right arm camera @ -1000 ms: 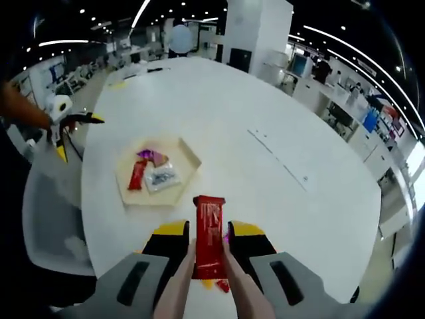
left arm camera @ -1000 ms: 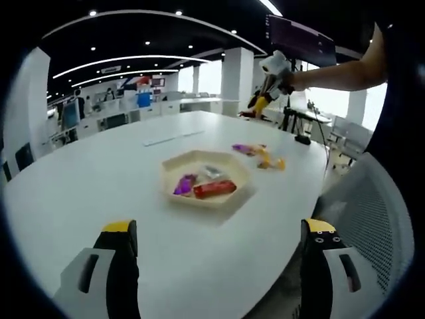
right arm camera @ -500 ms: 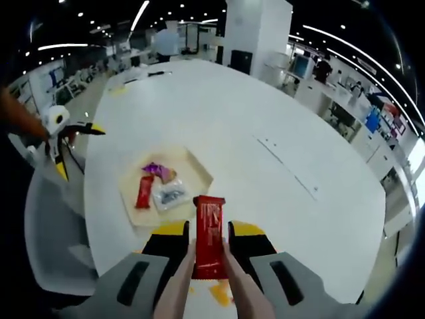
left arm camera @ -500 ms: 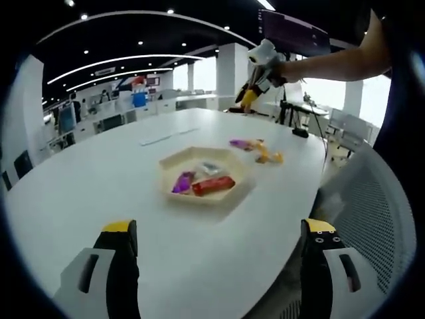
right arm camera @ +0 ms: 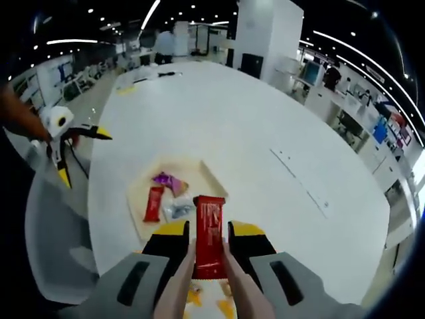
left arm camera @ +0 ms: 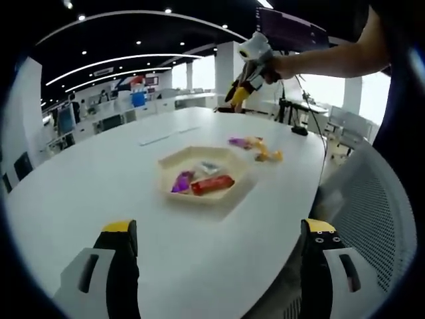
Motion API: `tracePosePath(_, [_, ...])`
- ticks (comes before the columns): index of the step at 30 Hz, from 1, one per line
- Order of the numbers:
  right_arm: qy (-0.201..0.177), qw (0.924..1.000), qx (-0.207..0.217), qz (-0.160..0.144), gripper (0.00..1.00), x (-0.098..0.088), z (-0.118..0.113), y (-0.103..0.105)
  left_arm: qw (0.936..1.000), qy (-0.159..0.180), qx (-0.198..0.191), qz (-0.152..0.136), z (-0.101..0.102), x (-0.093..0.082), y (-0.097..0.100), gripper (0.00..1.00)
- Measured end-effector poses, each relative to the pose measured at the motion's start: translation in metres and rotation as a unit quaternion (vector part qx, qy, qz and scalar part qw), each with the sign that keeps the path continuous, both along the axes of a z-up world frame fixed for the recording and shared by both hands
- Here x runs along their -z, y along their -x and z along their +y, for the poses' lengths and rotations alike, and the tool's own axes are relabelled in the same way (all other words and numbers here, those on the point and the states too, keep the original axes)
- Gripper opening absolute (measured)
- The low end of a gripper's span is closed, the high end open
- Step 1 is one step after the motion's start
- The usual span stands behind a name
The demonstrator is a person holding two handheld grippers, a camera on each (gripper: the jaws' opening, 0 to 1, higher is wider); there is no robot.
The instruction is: Place the target food into the container with the food tongs after gripping and lifting it, then release it inside without dropping or visibly crushing the food.
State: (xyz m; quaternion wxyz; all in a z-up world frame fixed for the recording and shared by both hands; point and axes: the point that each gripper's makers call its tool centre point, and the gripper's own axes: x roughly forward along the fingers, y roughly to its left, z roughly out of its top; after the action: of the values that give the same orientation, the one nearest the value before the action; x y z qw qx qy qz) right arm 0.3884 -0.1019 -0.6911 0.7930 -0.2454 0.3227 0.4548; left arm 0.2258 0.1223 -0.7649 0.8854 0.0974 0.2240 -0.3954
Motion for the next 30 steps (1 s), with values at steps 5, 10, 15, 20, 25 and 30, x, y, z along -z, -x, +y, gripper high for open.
tracePosePath(5, [-0.003,1.0,-0.008,0.003,0.22,0.0,0.014,0.0,0.9996,-0.025,0.003,0.011,0.001,0.011,0.002,1.0])
tracePosePath(10, [-0.003,0.9998,-0.02,0.004,0.22,-0.001,0.026,-0.001,0.9997,-0.022,-0.003,0.008,0.004,0.009,-0.001,1.0])
tracePosePath(15, [-0.006,0.9996,-0.029,0.004,0.22,-0.003,0.036,-0.001,0.9997,-0.021,-0.006,0.008,0.004,0.008,-0.002,1.0])
tracePosePath(20, [-0.007,0.9994,-0.034,0.006,0.22,-0.003,0.043,0.0,0.9997,-0.02,-0.007,0.008,0.004,0.008,-0.002,1.0])
tracePosePath(25, [-0.005,0.9991,-0.041,0.009,0.22,-0.002,0.051,0.002,0.9997,-0.022,-0.008,0.008,0.004,0.008,-0.002,0.99])
tracePosePath(30, [-0.007,0.9986,-0.052,0.01,0.22,-0.002,0.066,0.005,0.9997,-0.023,-0.008,0.009,0.004,0.008,-0.001,0.99])
